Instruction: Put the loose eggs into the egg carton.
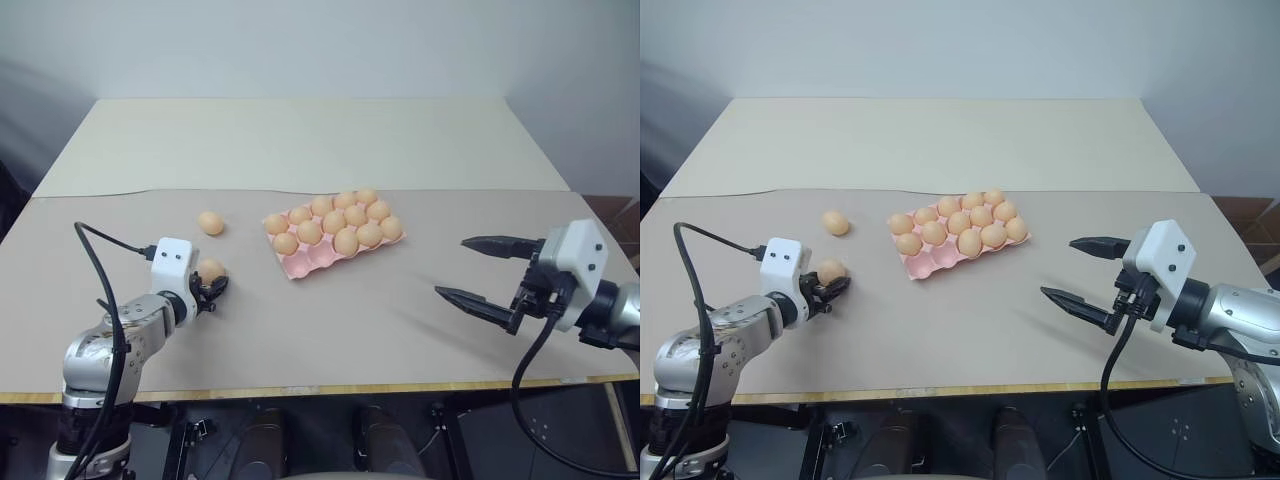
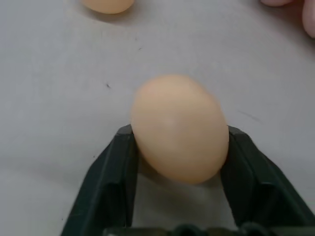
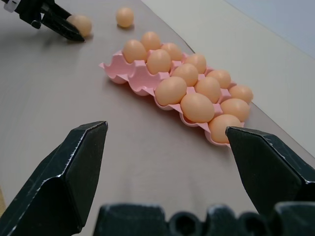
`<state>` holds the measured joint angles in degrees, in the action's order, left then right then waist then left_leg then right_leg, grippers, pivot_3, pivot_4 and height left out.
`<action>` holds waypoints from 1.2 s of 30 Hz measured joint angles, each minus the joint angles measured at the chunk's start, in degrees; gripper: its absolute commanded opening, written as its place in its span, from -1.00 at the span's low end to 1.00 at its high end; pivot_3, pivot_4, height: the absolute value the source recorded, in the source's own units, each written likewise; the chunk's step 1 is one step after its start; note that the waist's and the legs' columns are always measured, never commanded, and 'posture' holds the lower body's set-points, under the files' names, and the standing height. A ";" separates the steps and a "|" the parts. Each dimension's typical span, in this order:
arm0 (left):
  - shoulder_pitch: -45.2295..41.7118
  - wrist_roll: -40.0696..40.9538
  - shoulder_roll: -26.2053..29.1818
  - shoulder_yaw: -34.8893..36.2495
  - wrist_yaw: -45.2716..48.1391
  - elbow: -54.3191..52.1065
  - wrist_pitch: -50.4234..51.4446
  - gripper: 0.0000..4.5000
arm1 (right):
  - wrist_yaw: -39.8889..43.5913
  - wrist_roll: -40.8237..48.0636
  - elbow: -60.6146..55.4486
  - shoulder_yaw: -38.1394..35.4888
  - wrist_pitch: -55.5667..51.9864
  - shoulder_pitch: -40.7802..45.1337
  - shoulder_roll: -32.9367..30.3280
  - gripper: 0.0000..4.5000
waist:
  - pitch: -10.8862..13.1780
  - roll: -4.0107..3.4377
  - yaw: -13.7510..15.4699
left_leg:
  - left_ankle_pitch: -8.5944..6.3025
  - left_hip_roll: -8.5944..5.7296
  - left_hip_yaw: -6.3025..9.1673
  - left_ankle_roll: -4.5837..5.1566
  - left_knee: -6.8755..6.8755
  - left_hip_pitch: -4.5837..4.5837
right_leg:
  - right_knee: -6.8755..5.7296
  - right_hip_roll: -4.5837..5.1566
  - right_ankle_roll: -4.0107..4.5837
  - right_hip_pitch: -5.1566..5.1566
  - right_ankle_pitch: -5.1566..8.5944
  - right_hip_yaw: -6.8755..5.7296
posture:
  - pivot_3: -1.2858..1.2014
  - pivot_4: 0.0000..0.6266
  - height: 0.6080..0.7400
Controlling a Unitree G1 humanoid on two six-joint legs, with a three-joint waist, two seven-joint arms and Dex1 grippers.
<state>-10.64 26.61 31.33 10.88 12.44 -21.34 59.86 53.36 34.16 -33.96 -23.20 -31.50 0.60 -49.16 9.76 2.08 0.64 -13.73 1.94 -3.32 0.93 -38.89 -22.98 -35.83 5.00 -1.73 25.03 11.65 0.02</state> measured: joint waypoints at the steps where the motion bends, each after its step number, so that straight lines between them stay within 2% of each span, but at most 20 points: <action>1: 0.00 -0.01 0.06 0.00 0.40 0.00 -0.07 -0.27 | -0.18 0.15 -0.04 -0.03 0.00 -0.22 0.00 1.00 | 0.00 0.00 0.01 | 0.00 0.00 0.00 0.00 0.00 0.00 | 0.00 0.00 0.00 0.00 0.00 0.00 | 0.03 -0.52 1.00; 7: 1.74 0.72 2.51 1.55 6.03 -0.70 -3.87 -0.28 | -1.14 0.70 -0.44 -0.29 0.00 -1.70 0.00 1.00 | 0.00 0.00 -0.09 | 0.00 0.01 -0.01 0.00 0.00 0.00 | 0.00 0.00 0.04 0.02 0.03 0.01 | 0.03 -0.52 1.00; 12: -0.22 4.12 5.10 1.83 15.72 -3.22 -8.87 -0.28 | -1.80 0.87 -0.50 -0.34 0.00 -1.99 0.00 1.00 | 0.00 0.00 0.36 | 0.00 -0.03 -0.02 0.00 -0.03 -0.03 | 0.00 0.06 0.28 0.01 0.19 -0.03 | 0.03 -0.52 1.00; 17: -10.07 4.37 4.18 -8.18 24.79 -0.24 -13.86 -0.28 | -3.07 0.87 -0.87 -0.08 0.02 -1.48 0.01 1.00 | 0.00 0.00 0.74 | 0.00 -0.10 -0.04 0.00 -0.11 -0.10 | 0.04 0.06 0.19 -0.02 0.13 0.02 | 0.03 -0.52 1.00; 24: -21.97 -4.29 -0.36 -21.77 30.56 14.15 -22.01 -0.28 | -4.84 0.91 -1.94 0.09 0.02 -1.21 0.15 1.00 | 0.00 0.01 0.17 | 0.01 -0.10 0.00 0.02 -0.10 -0.17 | 0.06 -0.01 -0.13 0.02 -0.07 0.02 | 0.03 -0.52 1.00; 32: -26.40 -9.94 -4.67 -24.56 32.63 23.80 -27.76 -0.28 | -6.81 1.05 -3.84 -0.02 0.01 -1.74 0.57 1.00 | 0.00 0.01 0.02 | 0.00 -0.09 0.02 0.03 -0.10 -0.19 | 0.06 -0.01 -0.14 0.04 -0.07 0.04 | 0.03 -0.52 1.00; 36: -26.91 -10.81 -4.76 -24.70 34.81 24.65 -28.79 0.29 | -7.61 1.17 -4.31 -0.02 0.01 -2.02 0.68 1.00 | 0.00 0.01 -0.01 | 0.00 -0.08 0.01 0.03 -0.10 -0.18 | 0.06 -0.01 -0.15 0.04 -0.07 0.04 | 0.03 -0.52 1.00</action>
<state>-37.55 15.81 26.57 -13.82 47.25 3.31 31.08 45.75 35.33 -38.26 -23.22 -31.50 -1.41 -48.48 9.76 2.09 0.63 -13.73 1.85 -3.30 0.96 -38.99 -23.17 -35.76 4.98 -1.88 25.06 11.58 0.07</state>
